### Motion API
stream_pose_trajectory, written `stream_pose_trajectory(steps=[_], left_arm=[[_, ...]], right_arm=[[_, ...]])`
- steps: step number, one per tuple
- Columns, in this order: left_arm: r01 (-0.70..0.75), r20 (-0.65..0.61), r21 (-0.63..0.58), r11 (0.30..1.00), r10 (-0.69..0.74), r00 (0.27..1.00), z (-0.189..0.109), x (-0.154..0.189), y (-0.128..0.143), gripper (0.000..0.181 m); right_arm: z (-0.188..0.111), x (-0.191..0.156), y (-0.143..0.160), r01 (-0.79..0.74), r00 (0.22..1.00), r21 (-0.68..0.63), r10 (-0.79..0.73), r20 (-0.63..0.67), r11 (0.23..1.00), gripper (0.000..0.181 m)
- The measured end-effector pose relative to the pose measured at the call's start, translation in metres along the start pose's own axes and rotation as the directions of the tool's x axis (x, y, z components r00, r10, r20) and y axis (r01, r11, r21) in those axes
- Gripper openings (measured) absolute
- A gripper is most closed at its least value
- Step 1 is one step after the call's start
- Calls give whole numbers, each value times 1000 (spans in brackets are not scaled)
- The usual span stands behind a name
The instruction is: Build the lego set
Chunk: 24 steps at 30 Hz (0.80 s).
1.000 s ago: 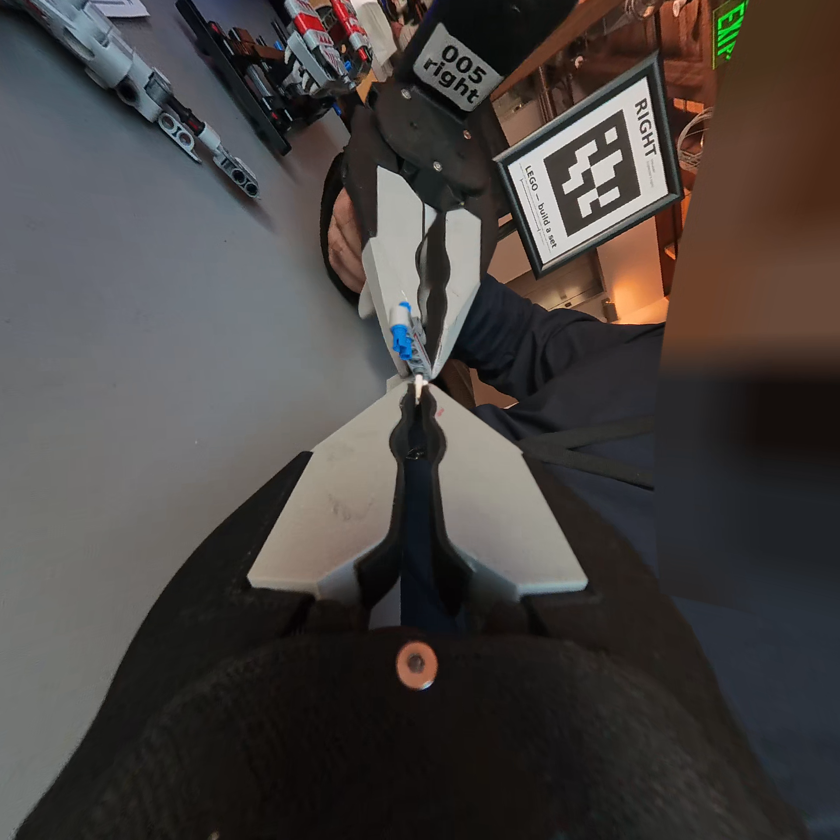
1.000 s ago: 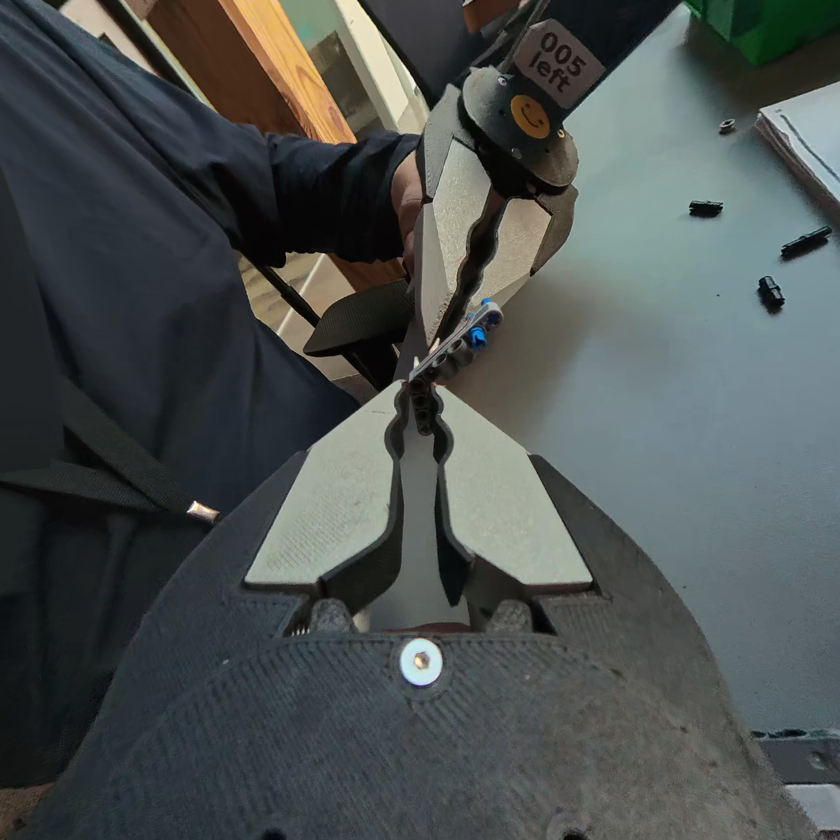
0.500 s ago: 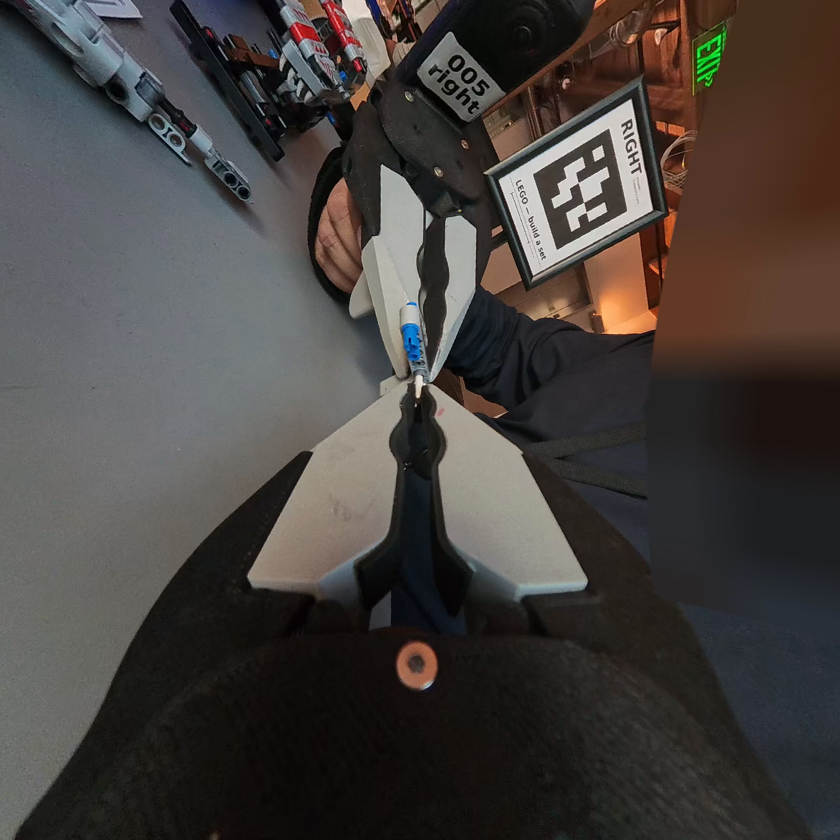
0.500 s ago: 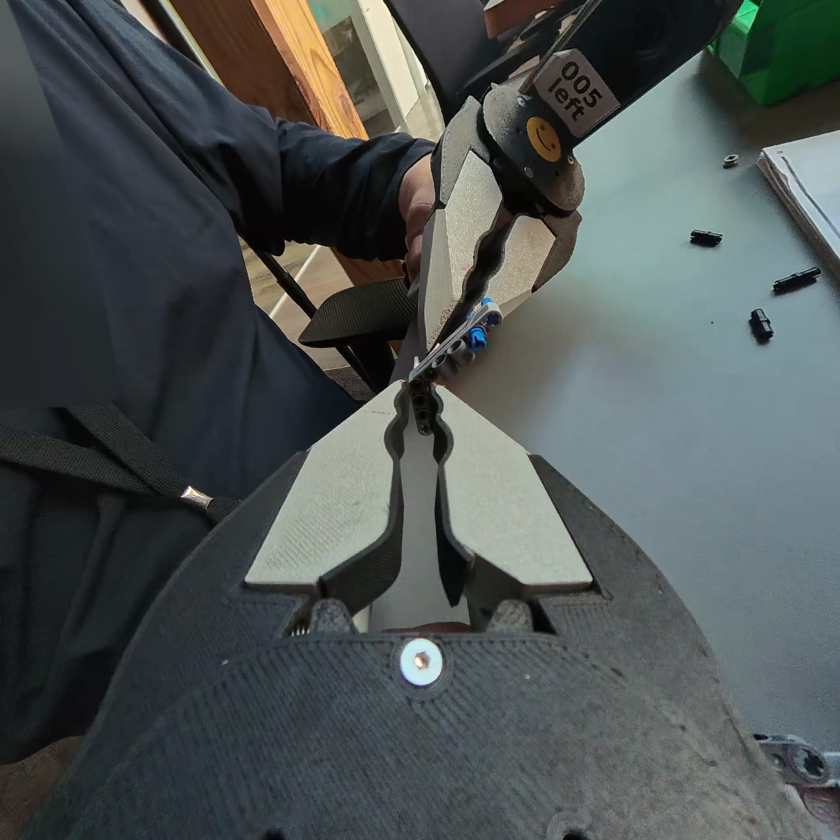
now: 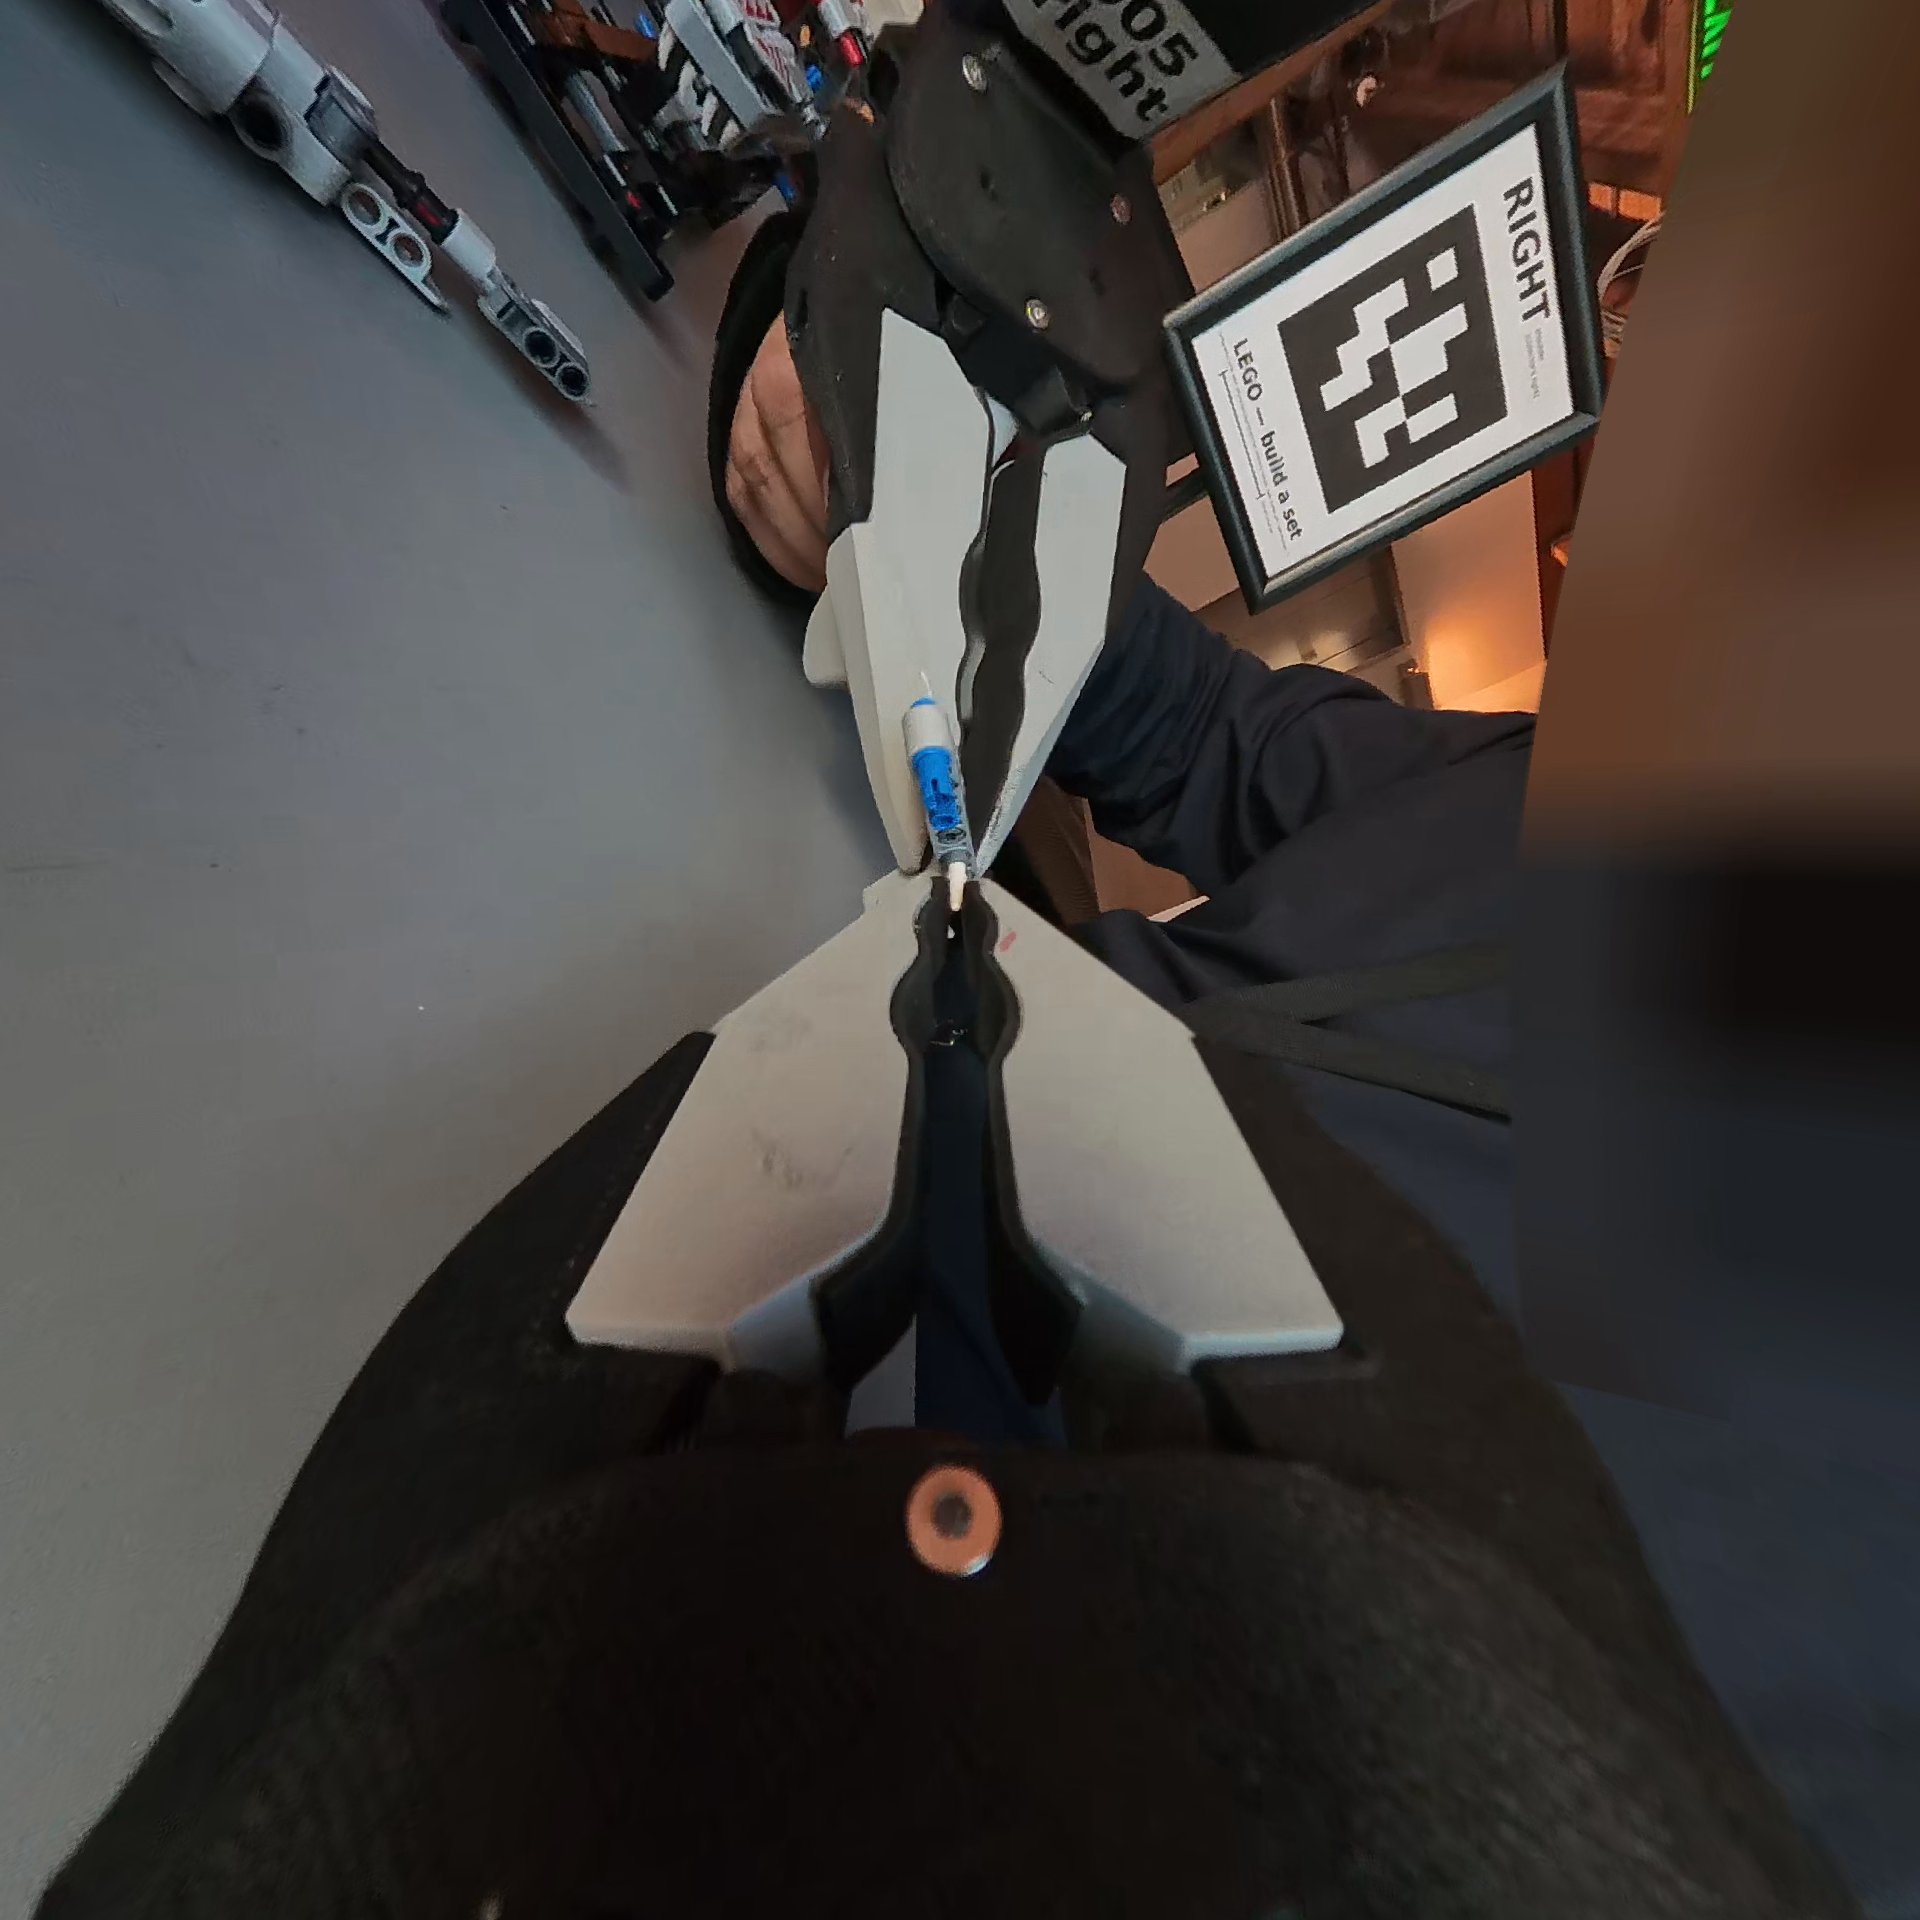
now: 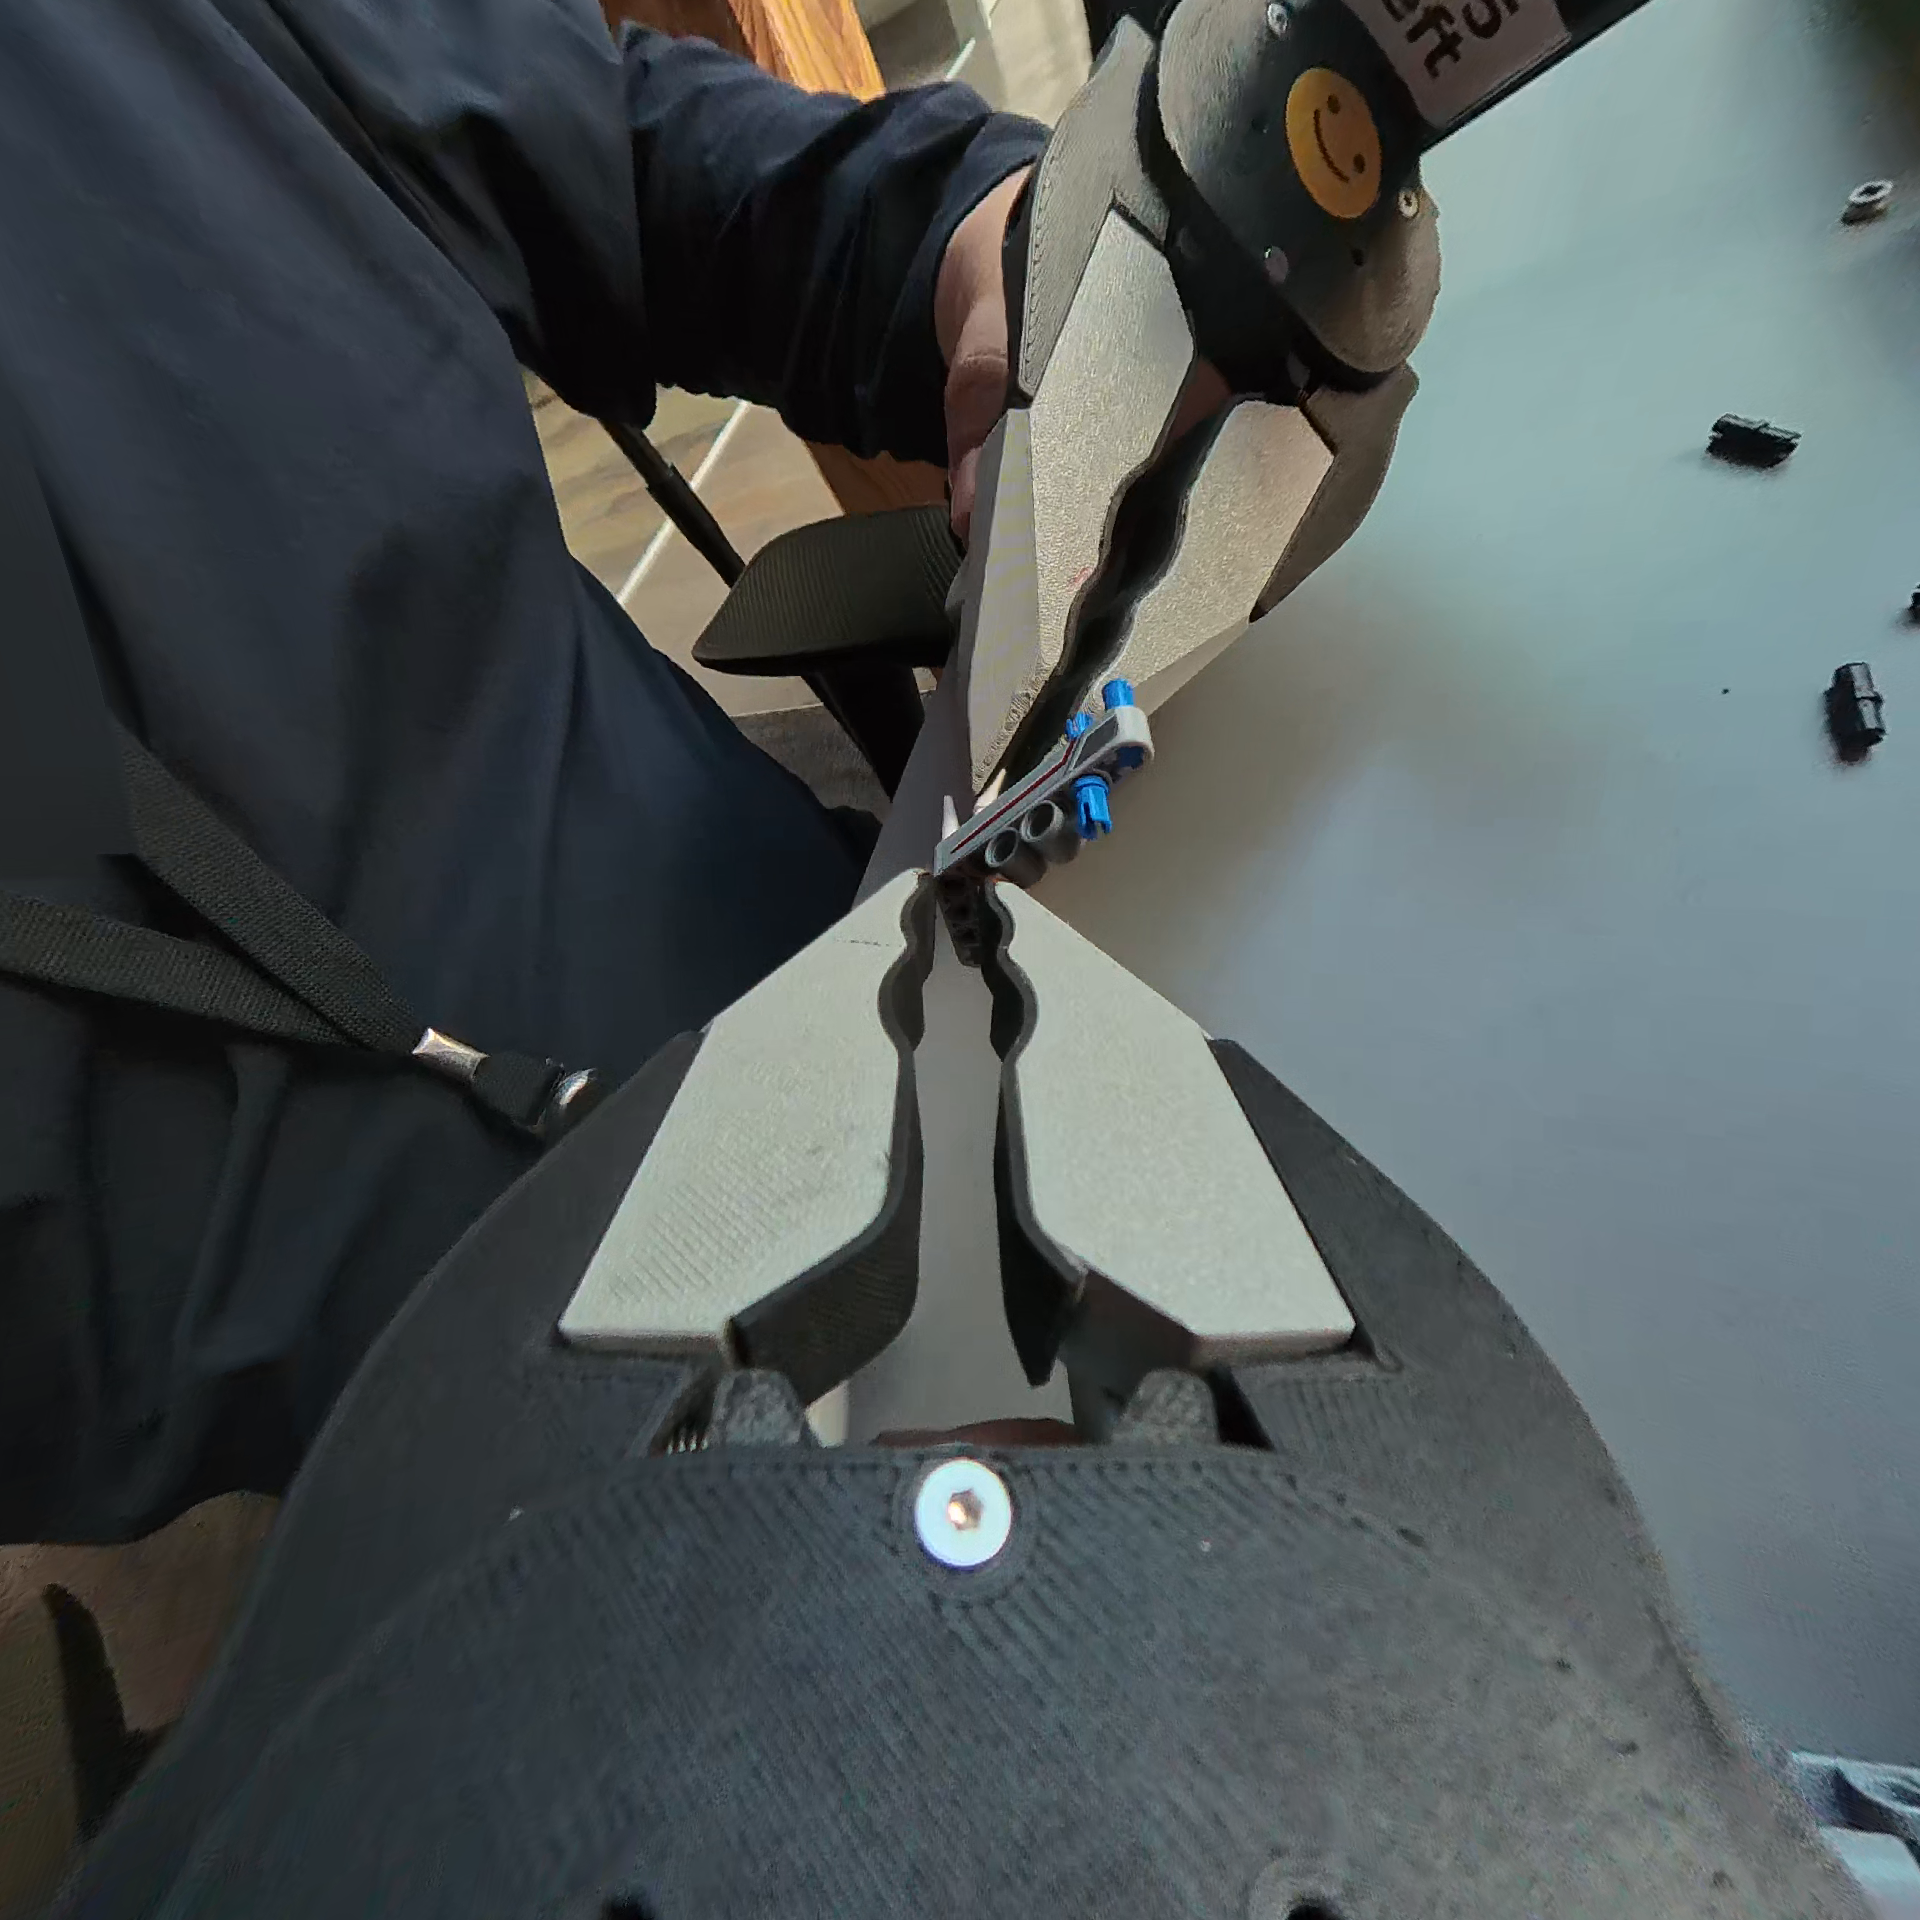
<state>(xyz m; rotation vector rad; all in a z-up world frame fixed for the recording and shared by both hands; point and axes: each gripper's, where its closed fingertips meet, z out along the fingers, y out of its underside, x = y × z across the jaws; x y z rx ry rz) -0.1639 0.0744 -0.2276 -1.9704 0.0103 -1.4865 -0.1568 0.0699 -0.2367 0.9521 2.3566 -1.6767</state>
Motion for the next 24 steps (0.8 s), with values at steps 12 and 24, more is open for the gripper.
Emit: stream_pose_trajectory(steps=[12,24], left_arm=[[27,135,-22,999,-24,991,5,-18,5,0],[24,160,164,986,-51,986,2,-16,-11,0]], right_arm=[[3,9,17,2,1000,-122,-4,-21,993,5],[-4,14,7,10,998,-17,-11,-69,1000,5]])
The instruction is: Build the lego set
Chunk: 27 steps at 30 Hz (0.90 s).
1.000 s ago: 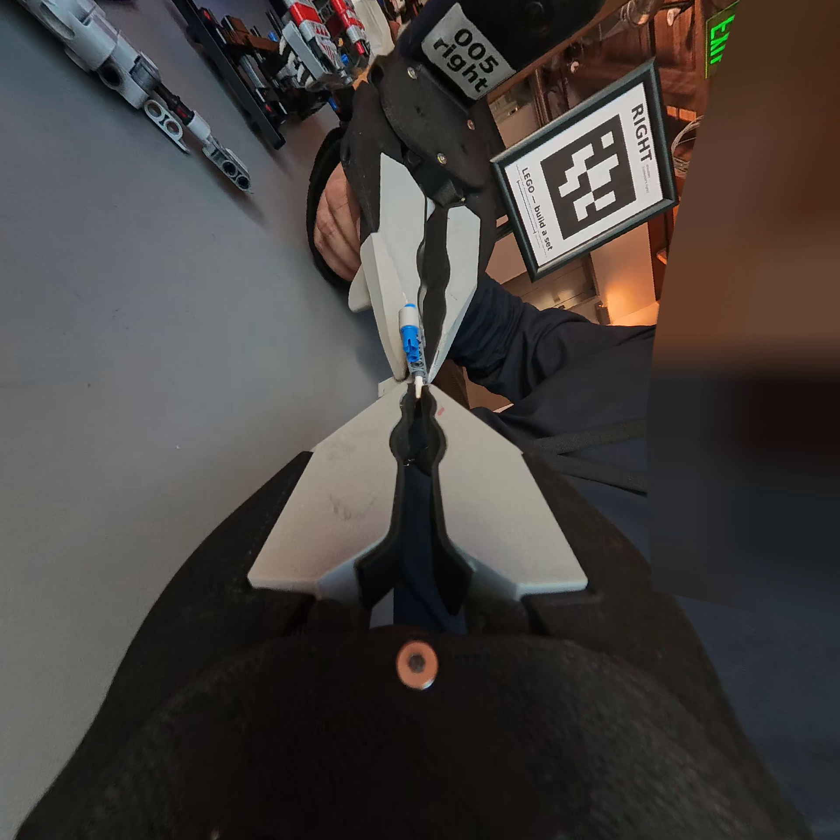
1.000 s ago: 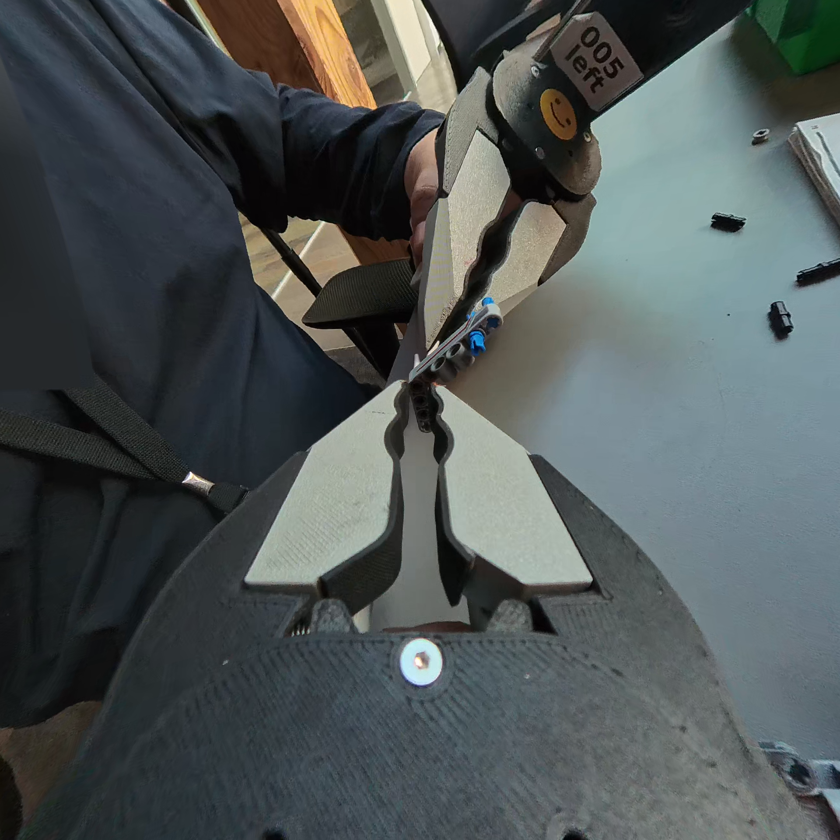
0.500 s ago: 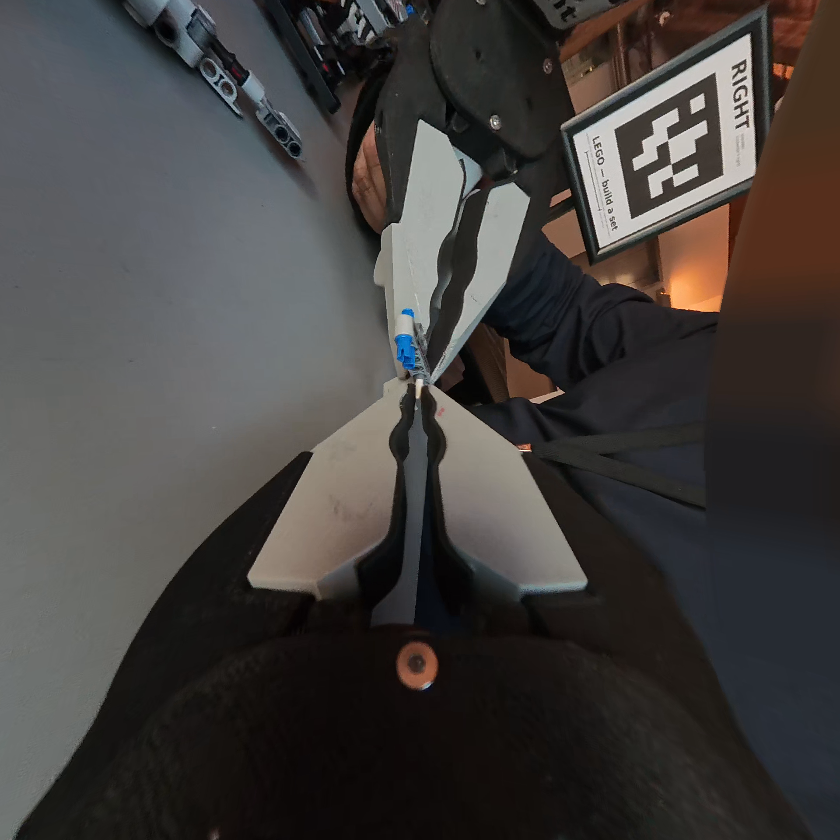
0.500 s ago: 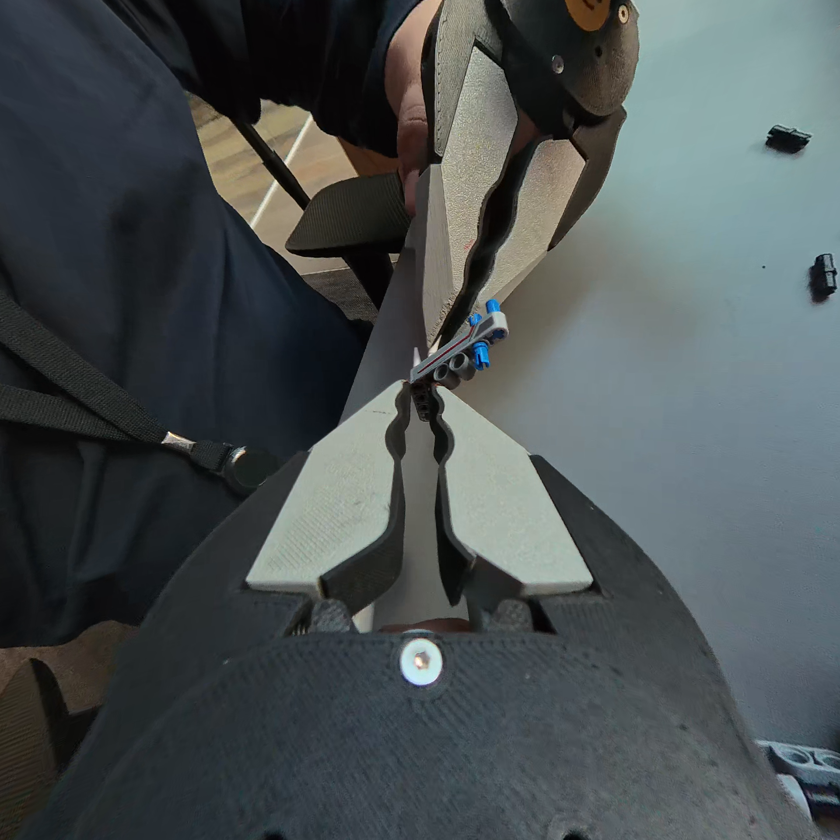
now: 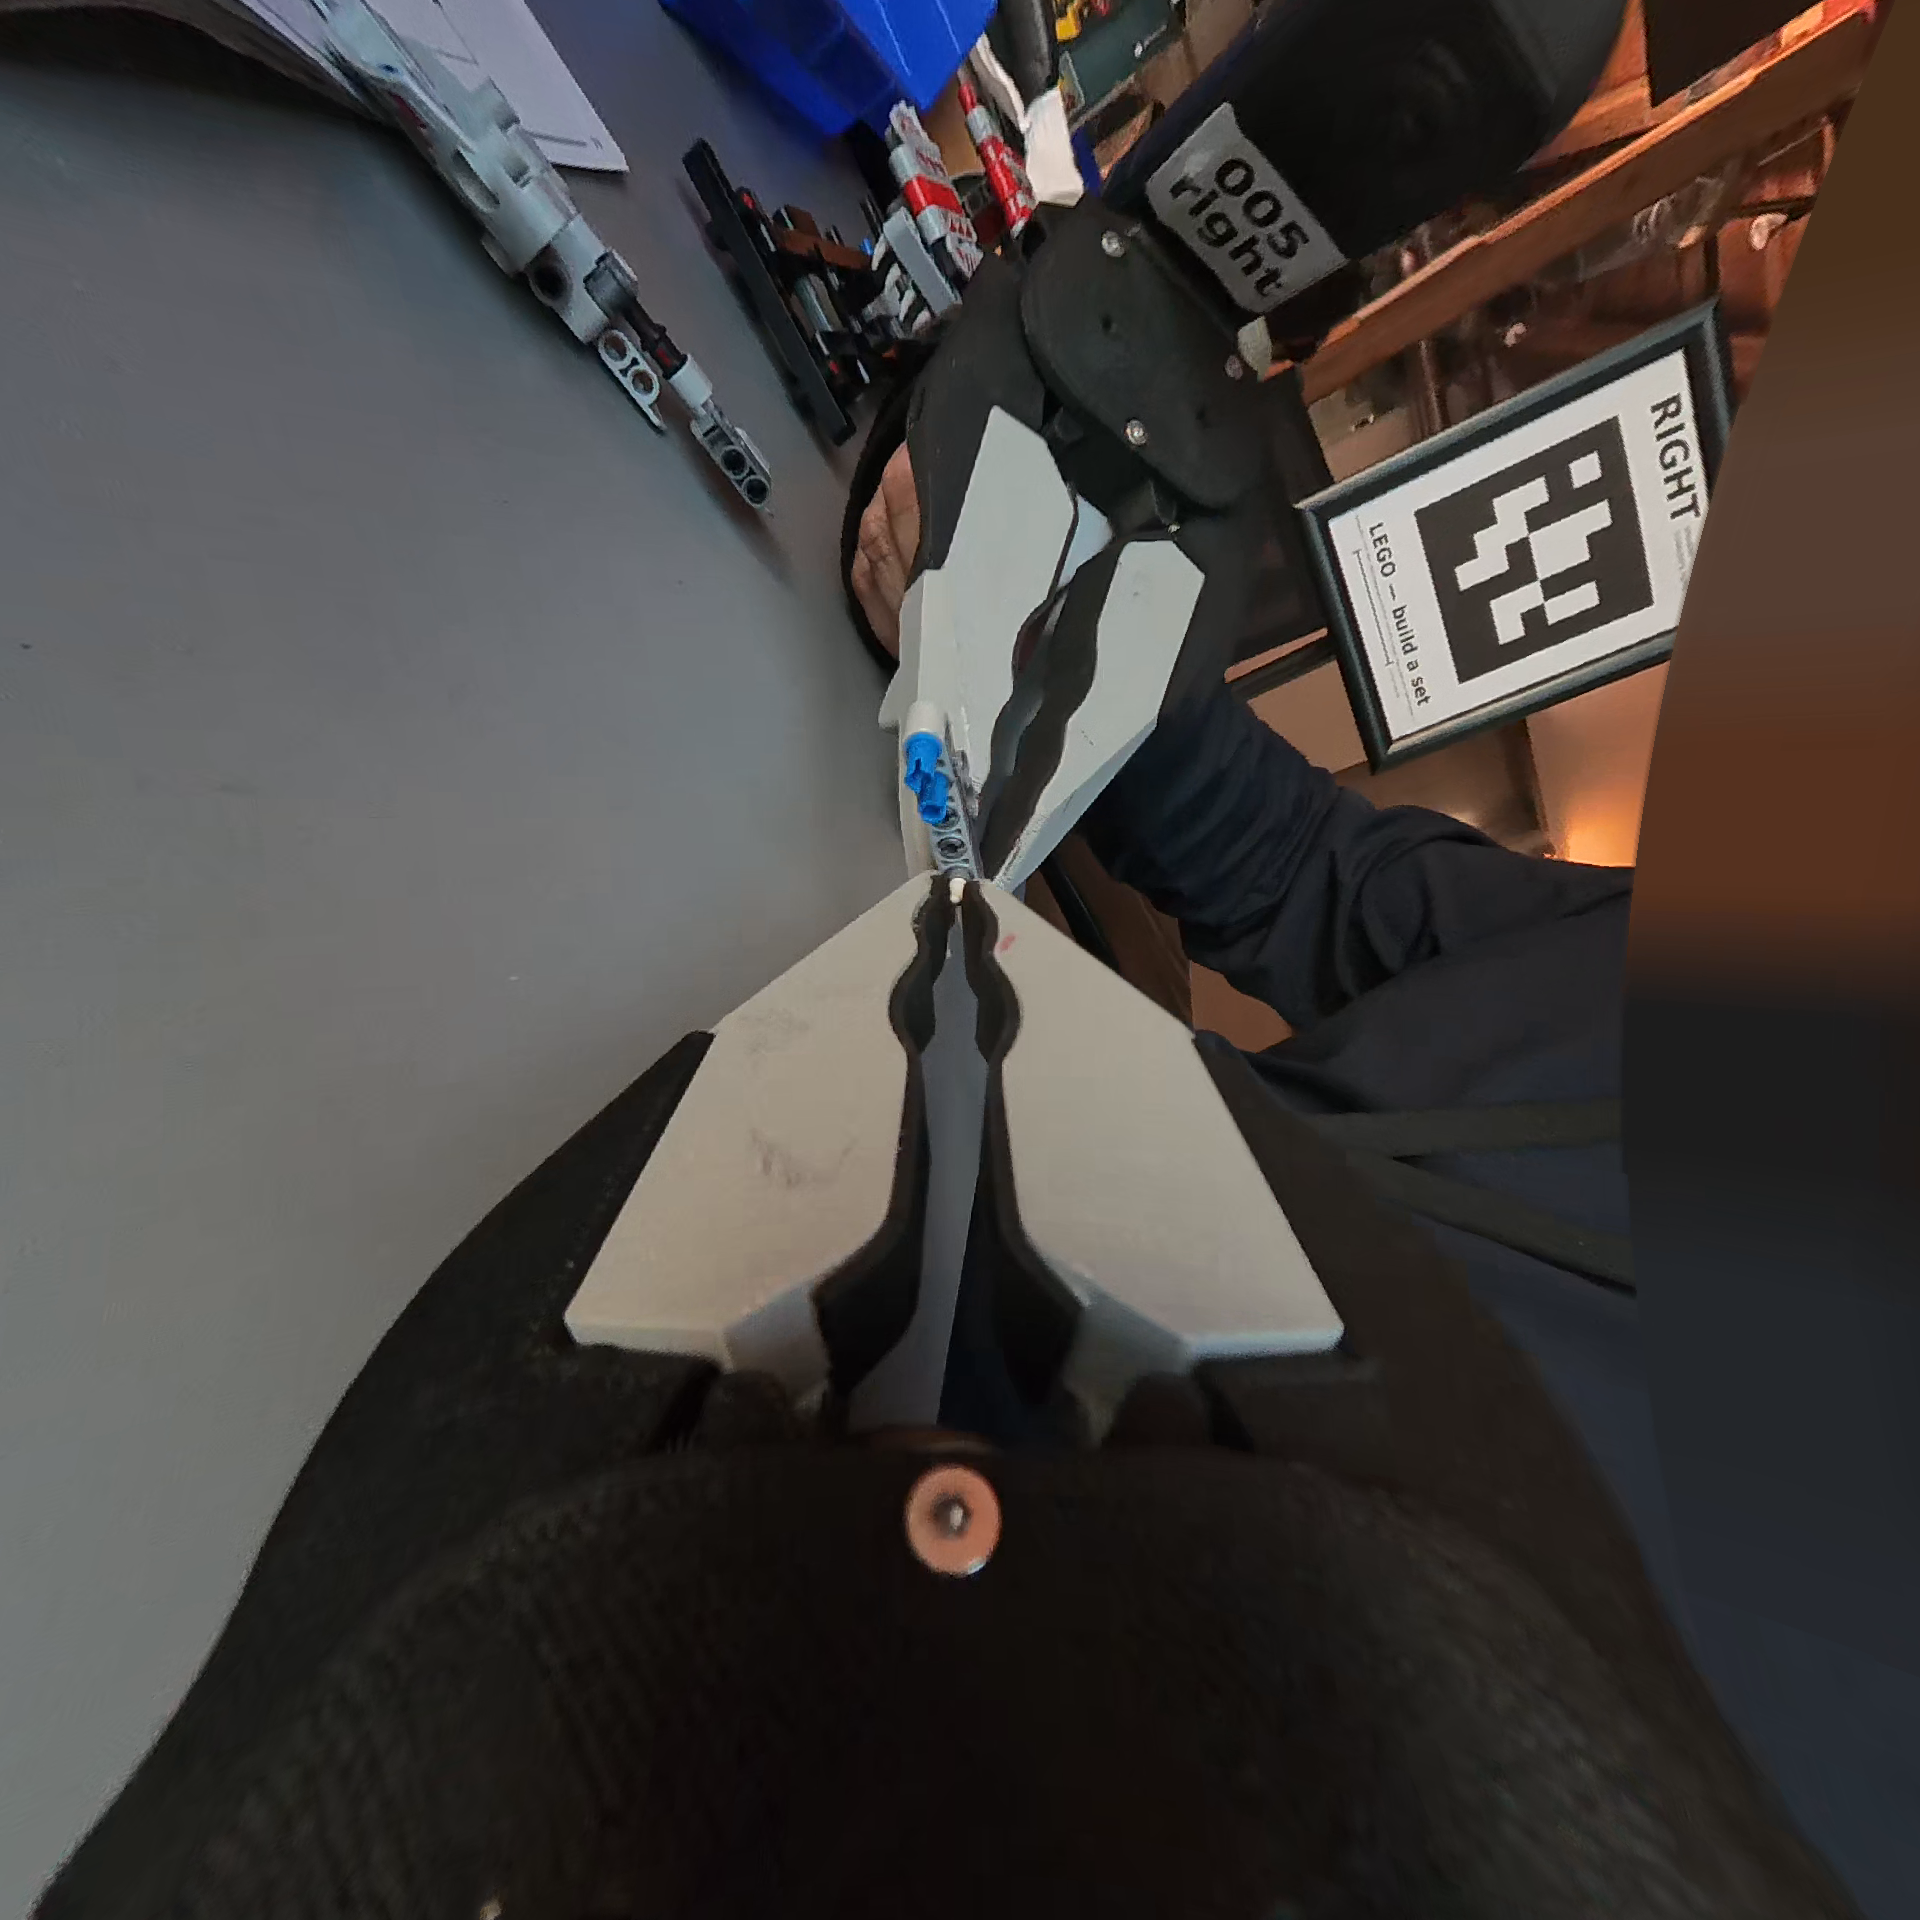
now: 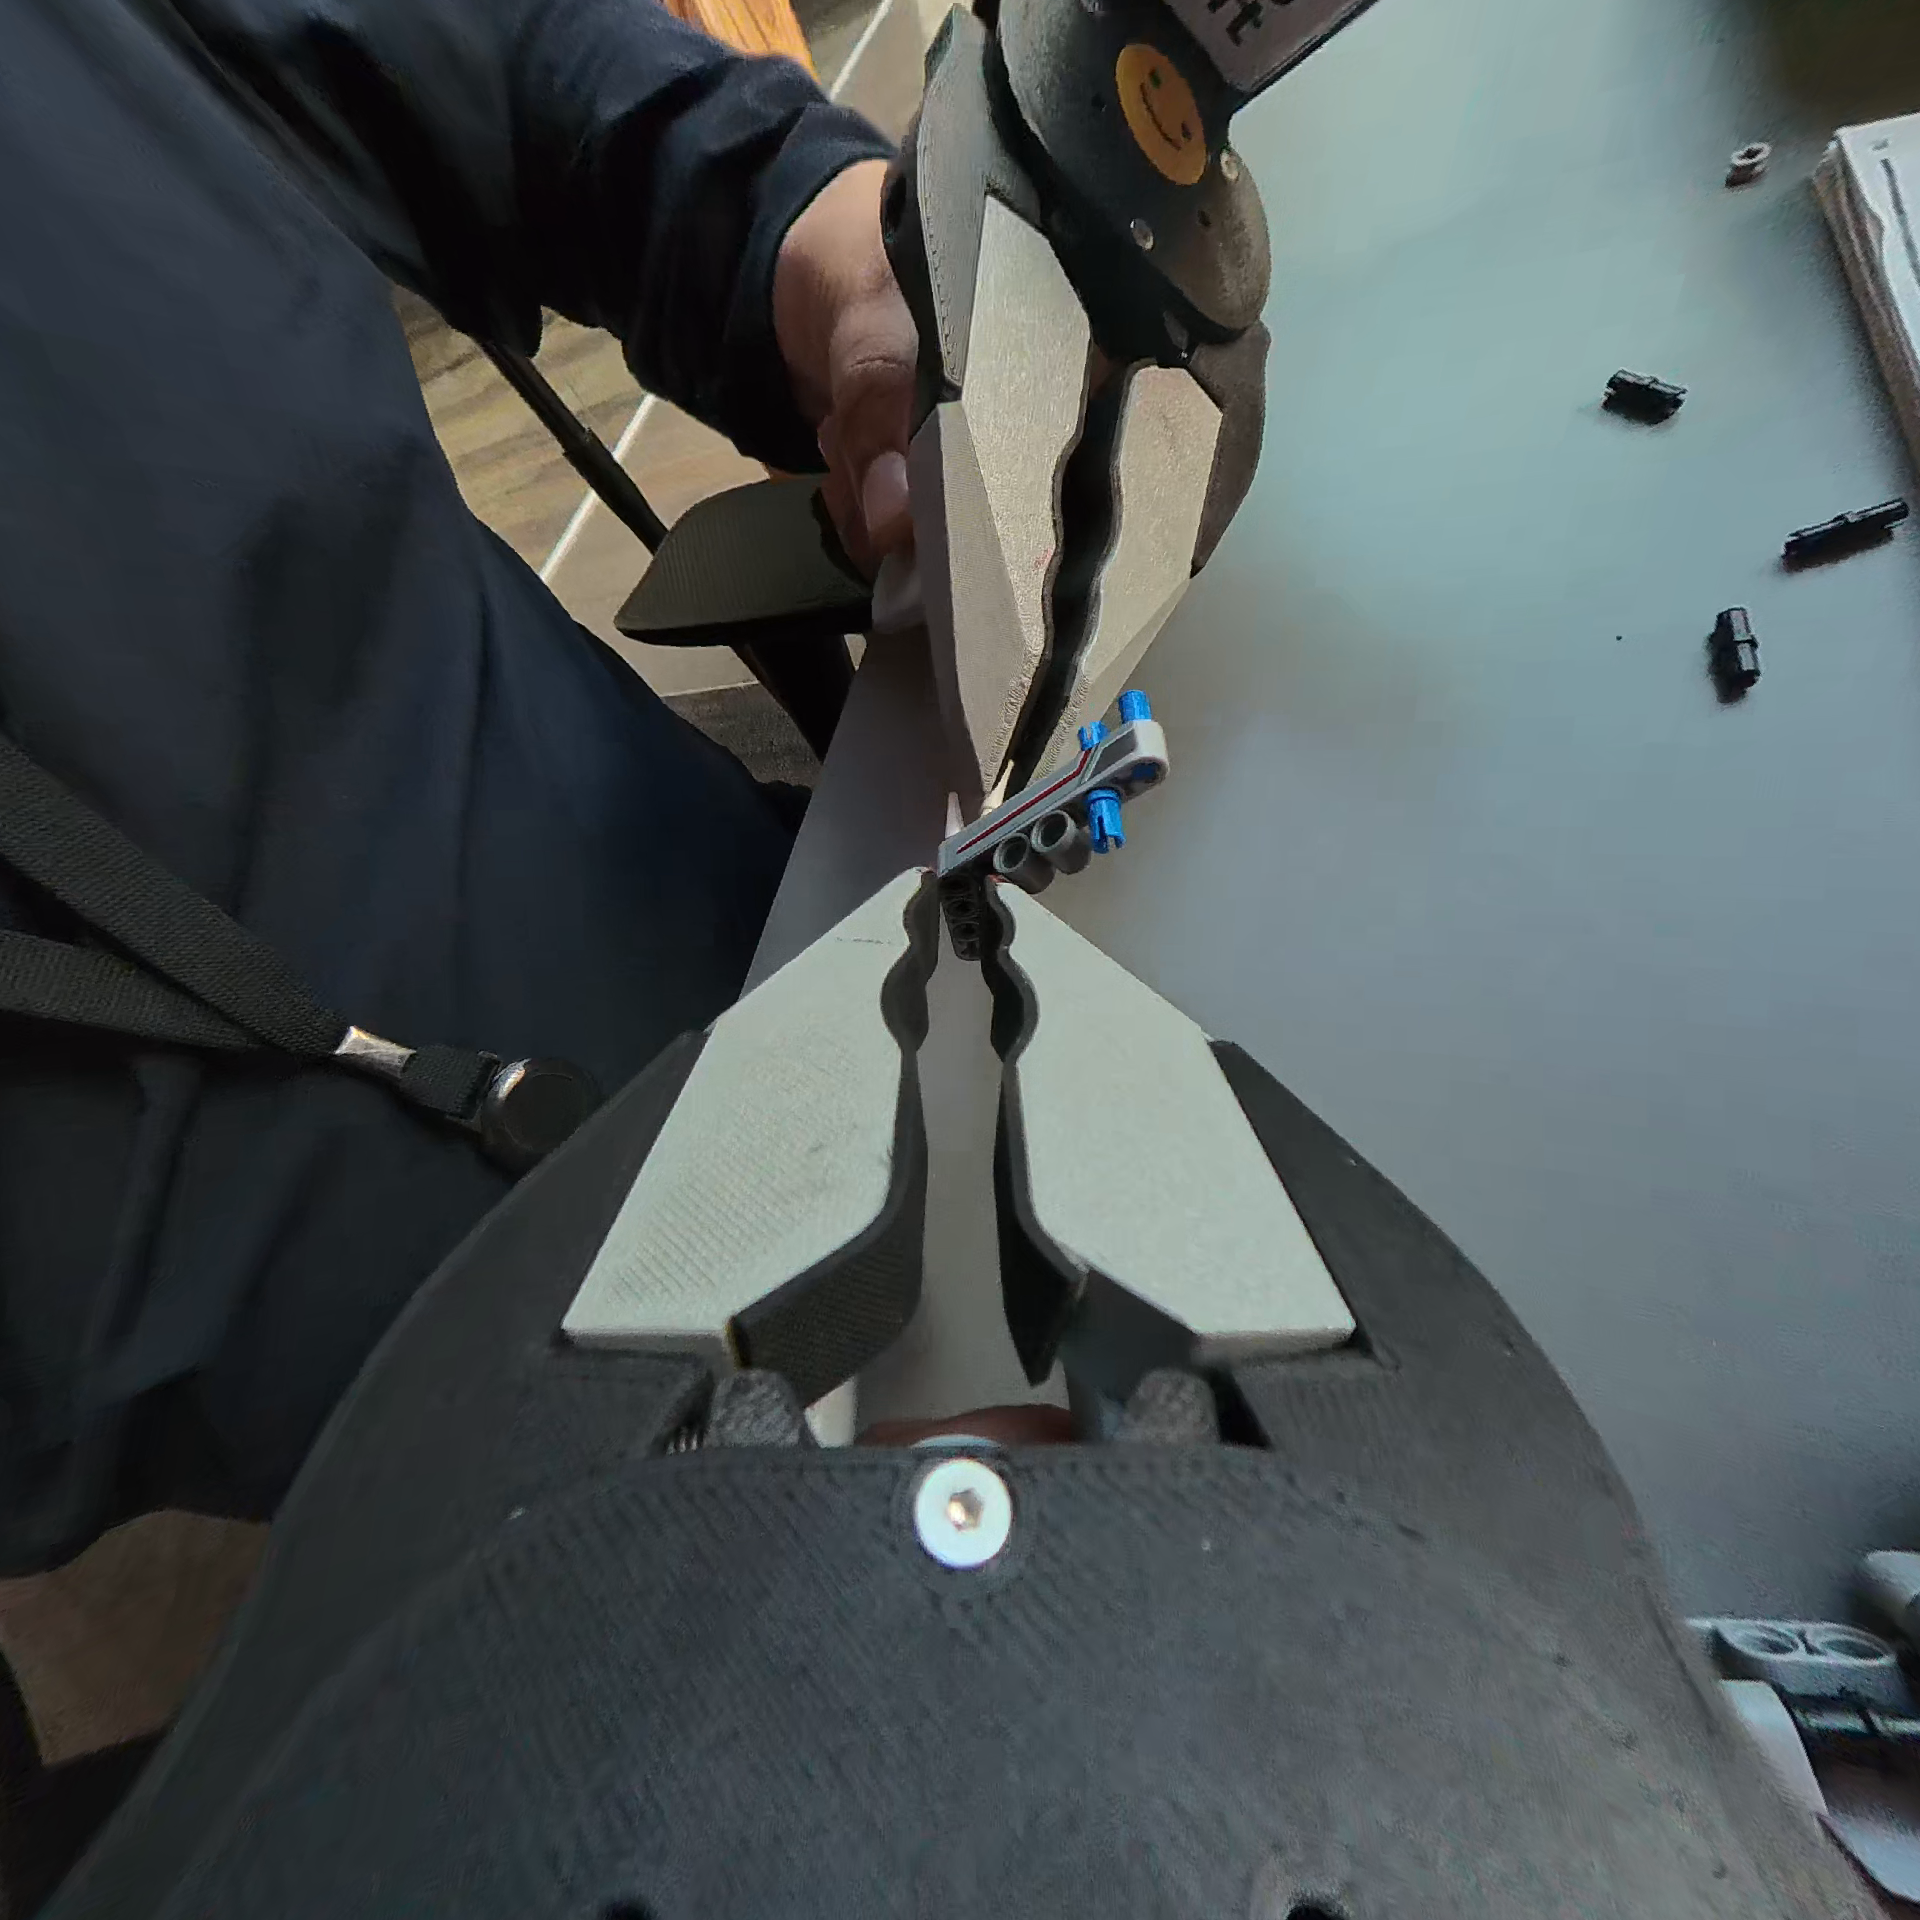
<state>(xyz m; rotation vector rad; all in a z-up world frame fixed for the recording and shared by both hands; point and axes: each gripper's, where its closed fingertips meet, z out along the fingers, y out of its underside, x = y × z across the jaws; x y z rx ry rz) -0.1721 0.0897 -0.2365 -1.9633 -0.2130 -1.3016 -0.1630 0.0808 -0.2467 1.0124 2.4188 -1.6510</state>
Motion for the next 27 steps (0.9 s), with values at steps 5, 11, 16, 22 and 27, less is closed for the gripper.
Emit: stream_pose_trajectory(steps=[5,11,16,22,27], left_arm=[[4,-26,75,997,-2,1000,-3,5,-7,0],[-3,-19,102,995,5,1000,-3,5,-11,0],[0,-18,137,991,2,1000,-4,6,-14,0],[5,-19,150,989,-3,1000,-4,6,-16,0],[7,-14,154,988,-5,1000,-3,5,-16,0]], right_arm=[[-3,0,-8,0,1000,61,0,-10,998,5],[-4,3,-10,2,1000,79,0,-28,997,5],[-5,5,-13,10,999,98,-5,-53,995,5],[-6,6,-13,27,997,102,-19,-79,994,5],[-6,7,-13,31,996,99,-22,-90,995,4]])
